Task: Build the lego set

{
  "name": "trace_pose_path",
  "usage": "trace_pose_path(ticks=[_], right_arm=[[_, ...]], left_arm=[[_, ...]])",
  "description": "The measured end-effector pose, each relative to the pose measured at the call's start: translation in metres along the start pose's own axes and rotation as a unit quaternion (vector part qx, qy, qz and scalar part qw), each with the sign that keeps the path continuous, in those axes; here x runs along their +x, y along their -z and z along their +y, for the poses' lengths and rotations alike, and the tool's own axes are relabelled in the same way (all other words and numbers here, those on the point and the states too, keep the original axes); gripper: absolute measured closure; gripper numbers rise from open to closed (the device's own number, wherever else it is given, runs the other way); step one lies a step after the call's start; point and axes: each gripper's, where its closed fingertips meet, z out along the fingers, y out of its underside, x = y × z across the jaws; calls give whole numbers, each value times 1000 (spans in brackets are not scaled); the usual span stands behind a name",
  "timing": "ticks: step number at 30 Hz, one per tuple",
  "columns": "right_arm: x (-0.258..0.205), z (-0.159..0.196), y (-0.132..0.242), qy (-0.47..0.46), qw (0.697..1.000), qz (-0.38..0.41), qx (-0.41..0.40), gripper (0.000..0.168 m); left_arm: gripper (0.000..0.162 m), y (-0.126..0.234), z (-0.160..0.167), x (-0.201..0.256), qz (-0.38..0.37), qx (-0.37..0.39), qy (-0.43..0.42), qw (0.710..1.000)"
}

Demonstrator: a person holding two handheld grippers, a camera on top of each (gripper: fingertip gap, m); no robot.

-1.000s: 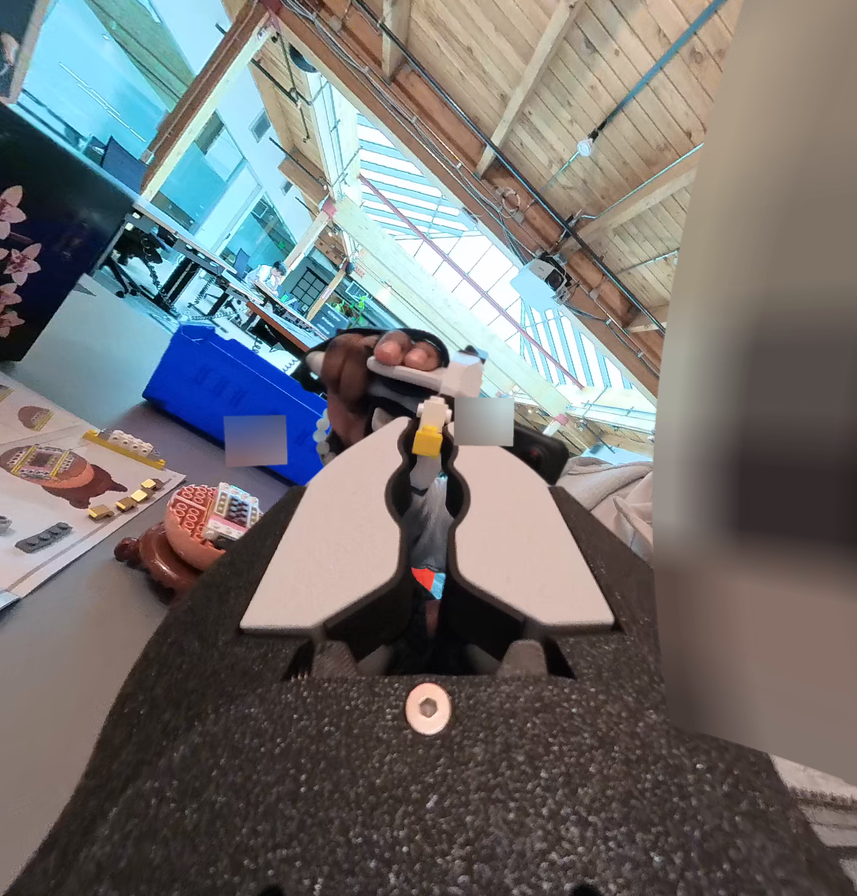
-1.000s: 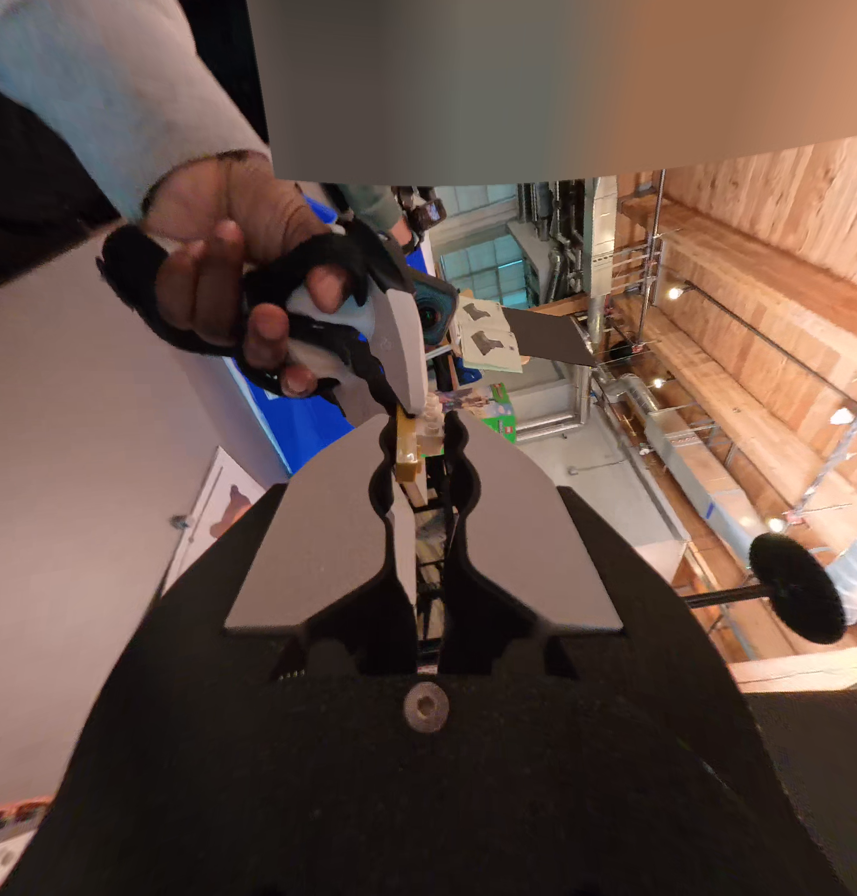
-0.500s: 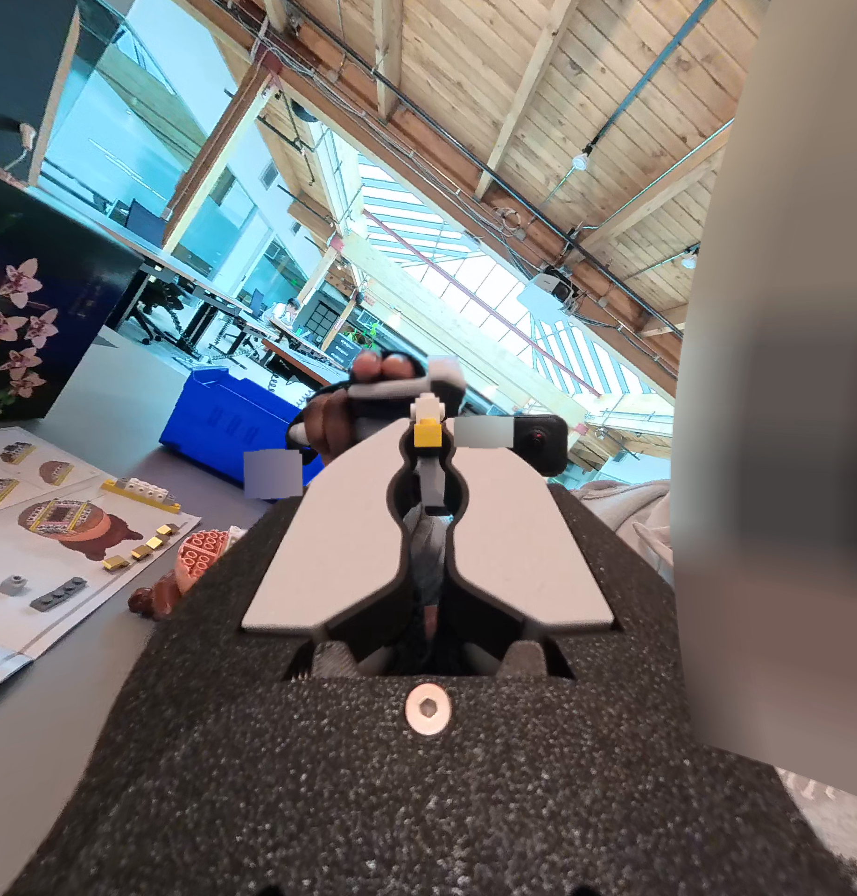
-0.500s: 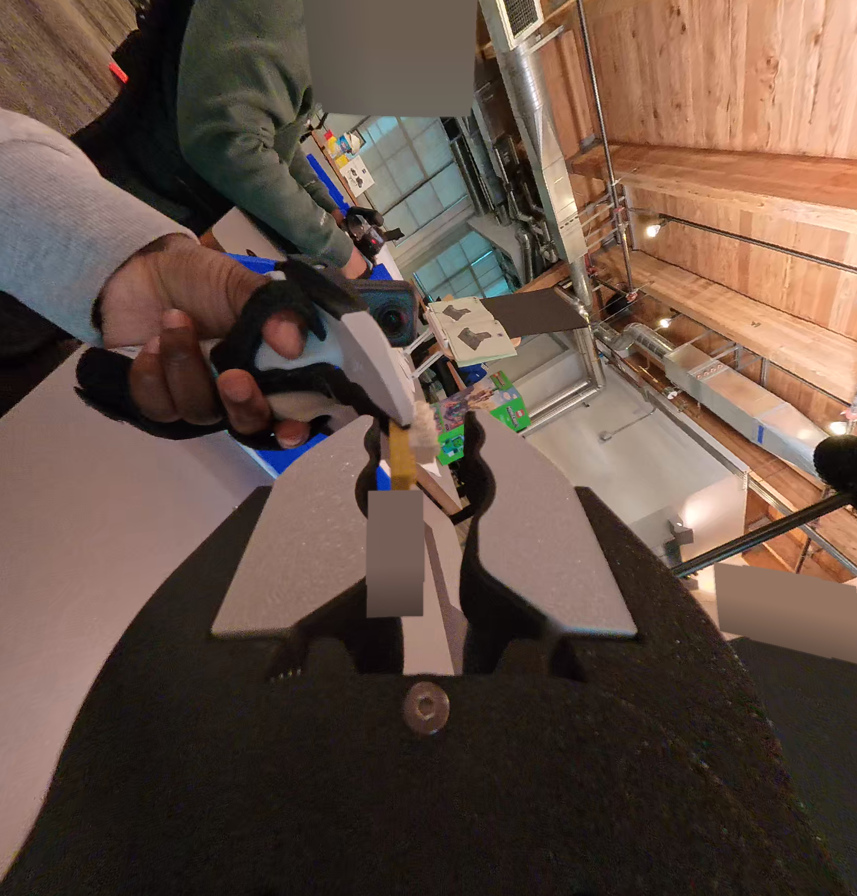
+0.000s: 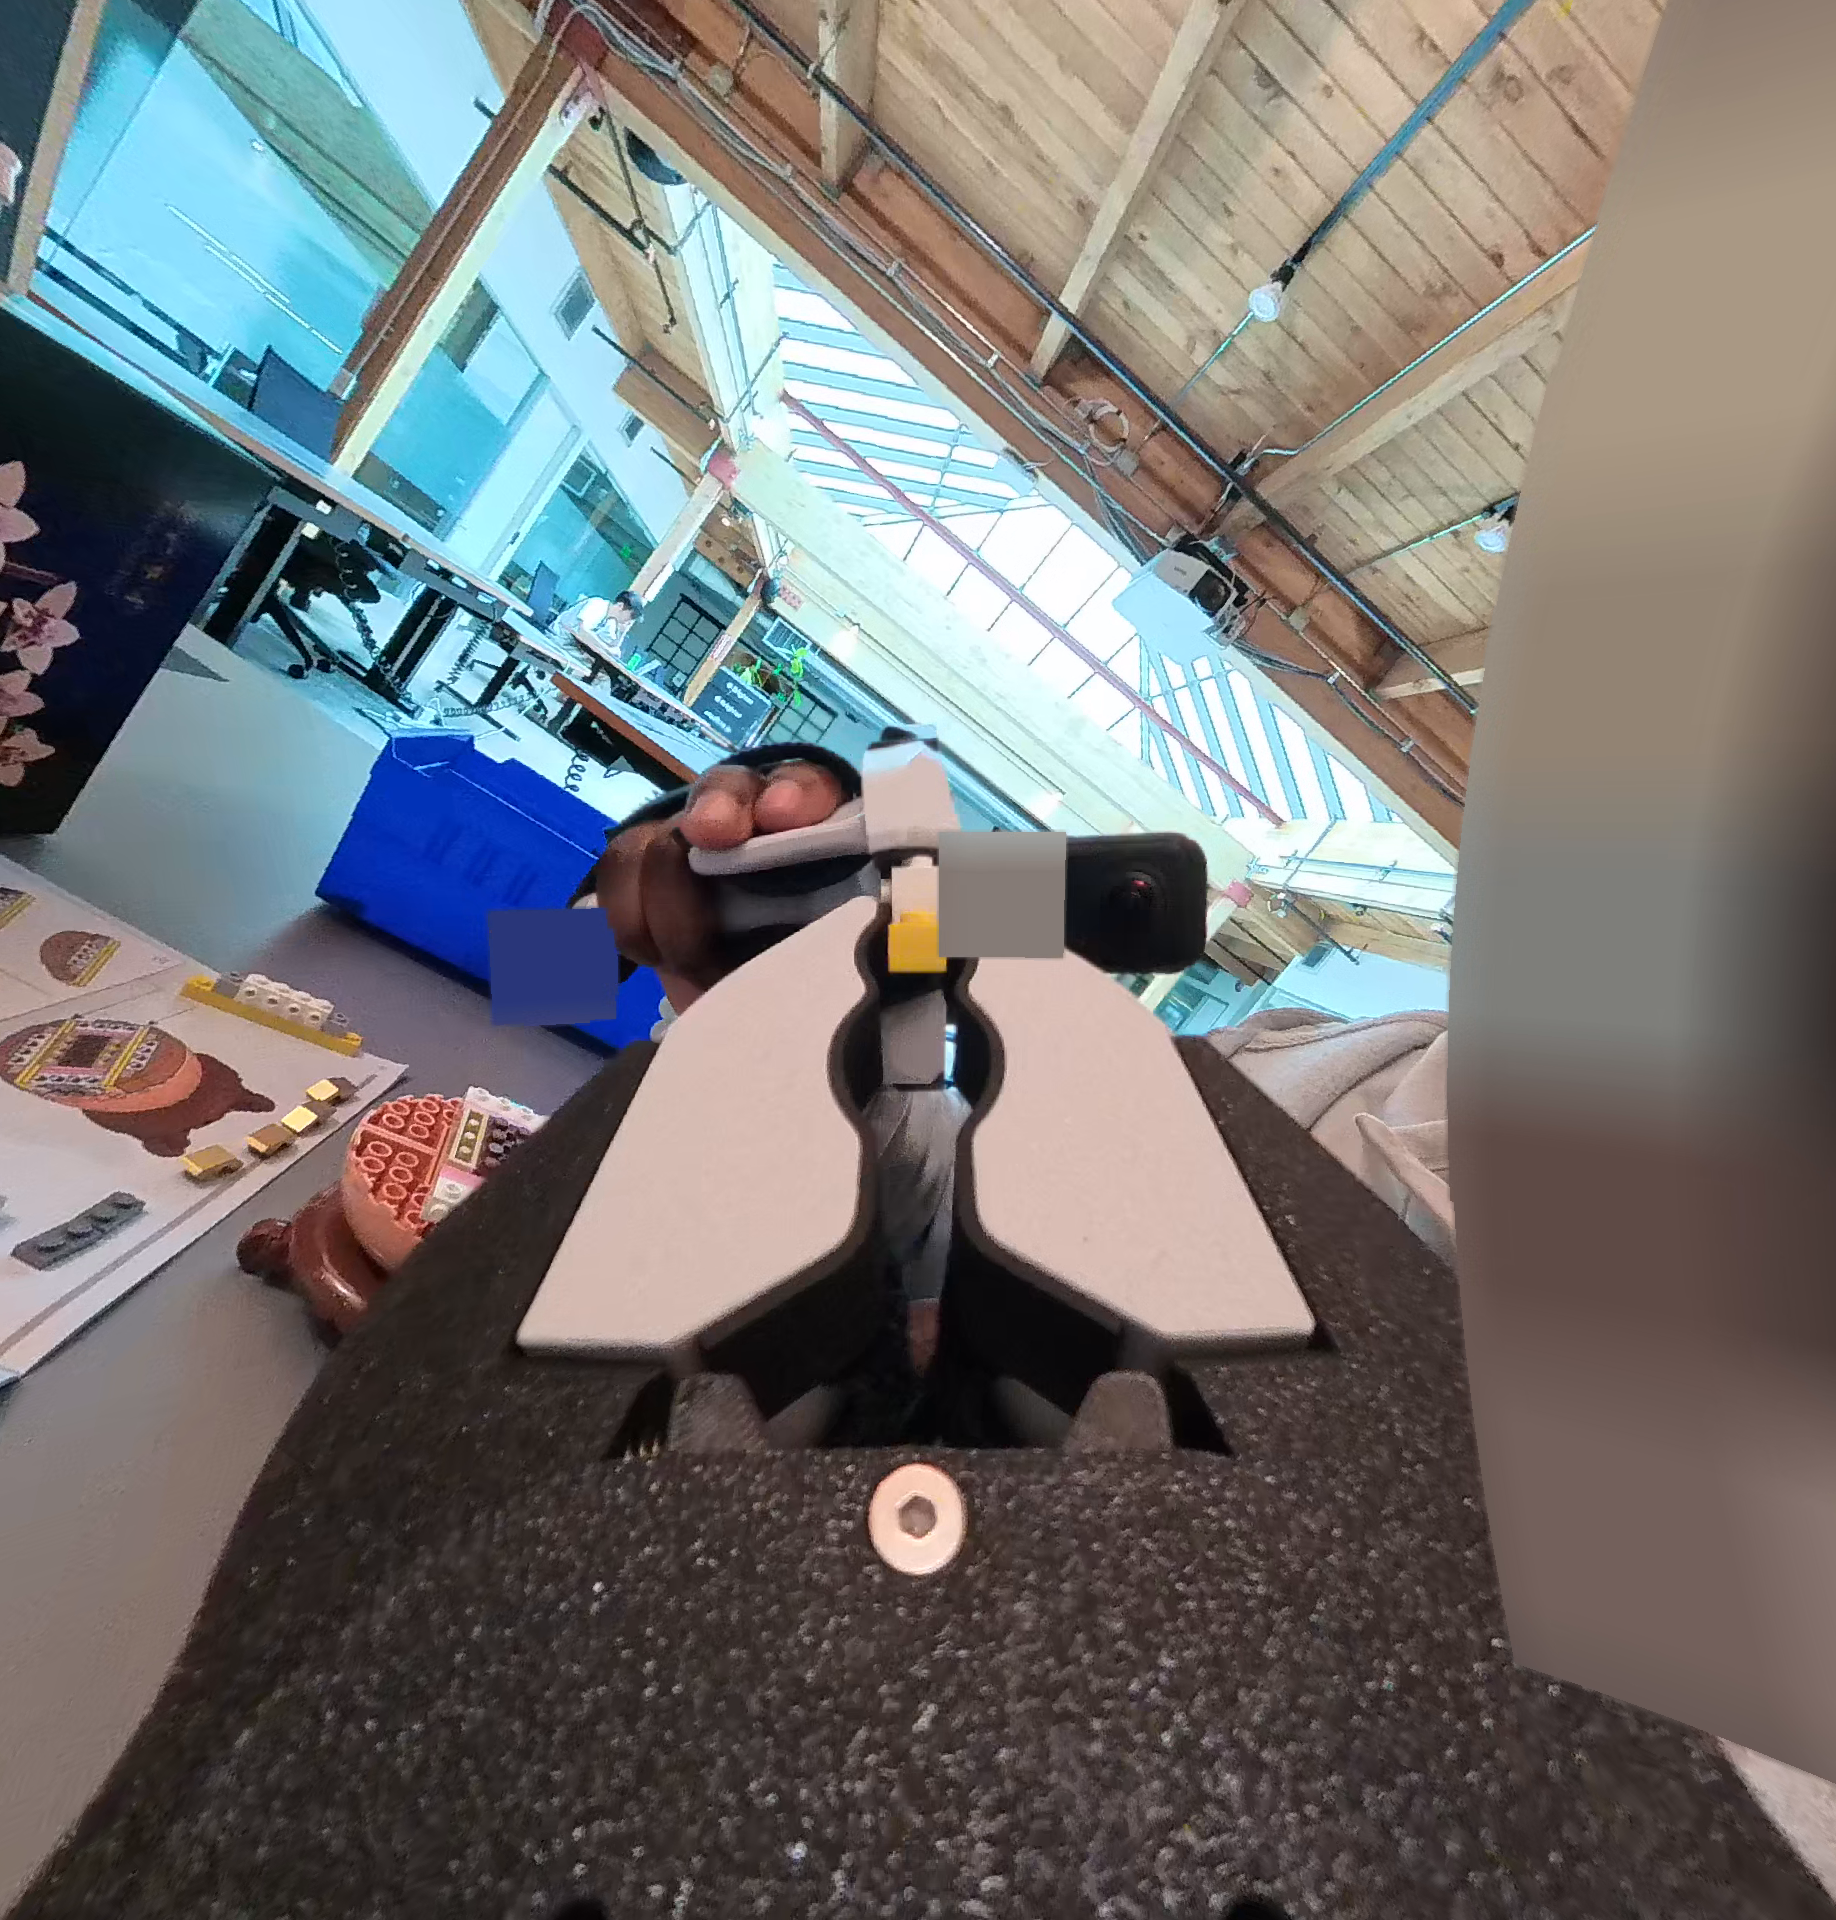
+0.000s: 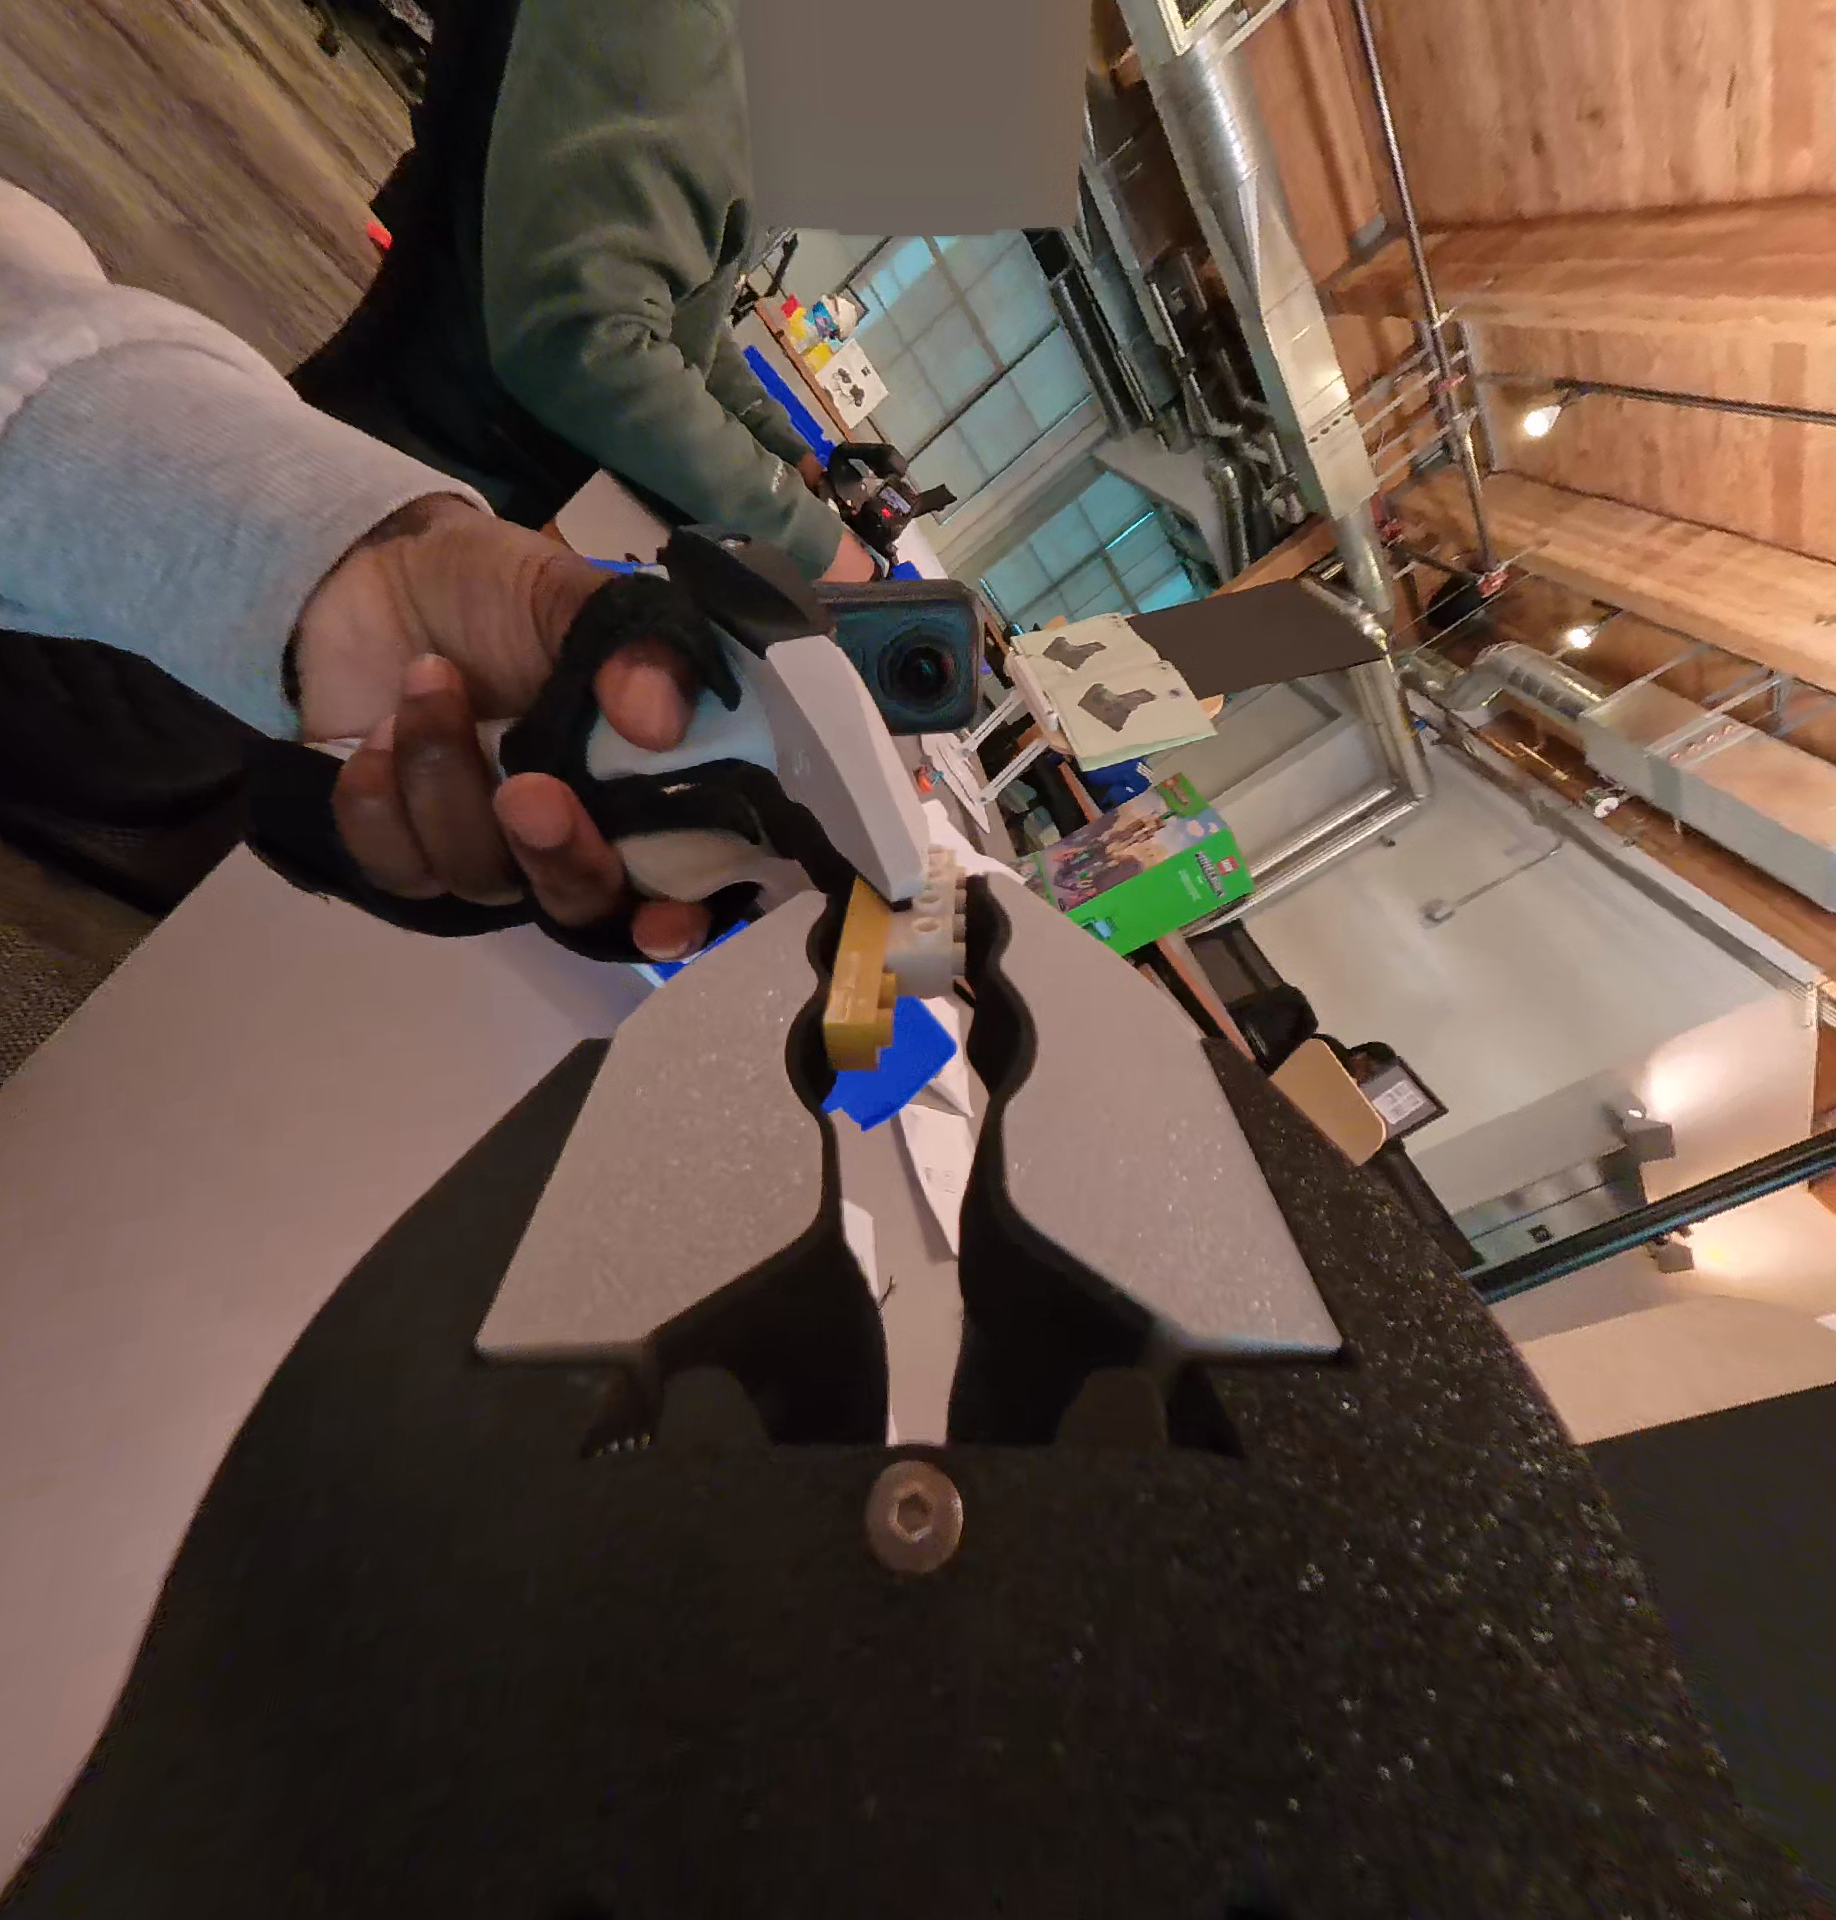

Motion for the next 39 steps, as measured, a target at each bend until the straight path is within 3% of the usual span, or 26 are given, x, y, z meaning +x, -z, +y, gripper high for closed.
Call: trace_pose_path(ticks=[5, 6, 8, 13, 14, 21, 23, 25, 27, 31, 33, 34, 35, 37, 39], right_arm=[[-5, 3, -2, -53, 998, -25, -3, 148], [-6, 4, -3, -68, 997, -31, 0, 148], [-10, 6, -4, -85, 995, -44, 3, 148], [-7, 7, -6, -25, 1000, -5, -4, 140], [-10, 4, -4, 1, 1000, 1, 5, 145], [-50, 3, 12, -13, 998, -66, 18, 149], [-65, 5, 12, -23, 995, -99, 19, 149], [-71, 7, 10, -32, 993, -112, 21, 149], [-74, 15, 5, -47, 990, -130, 4, 149], [-71, 33, -2, -184, 964, -188, -38, 127], [-54, 54, -7, -283, 938, -184, -85, 143], [-49, 72, -11, -323, 919, -182, -132, 156], [-52, 90, -15, -346, 898, -201, -184, 158], [-66, 116, -25, -340, 868, -248, -263, 160], [-78, 135, -40, -307, 857, -274, -310, 159]], left_arm=[[154, 4, 3, 0, 3, -1, 9, 1000], [147, 5, 3, 0, 6, -1, 11, 1000], [153, 6, 6, -6, -14, -2, 0, 1000], [155, 11, 4, -12, -23, 30, 13, 999], [155, 11, 6, -12, -20, 27, 15, 999], [153, 16, 49, -10, 8, -75, 18, 997], [134, 19, 61, -9, 17, -92, 30, 995], [151, 23, 67, -13, 12, -89, 17, 996], [152, 29, 67, -21, -15, -83, -10, 996], [151, 54, 60, -40, -107, -62, -127, 984], [151, 76, 55, -48, -164, -47, -189, 967], [151, 88, 55, -54, -198, -50, -219, 954], [151, 97, 55, -57, -218, -55, -245, 943], [151, 106, 49, -54, -235, -42, -275, 931], [151, 110, 49, -58, -254, -59, -297, 919]])
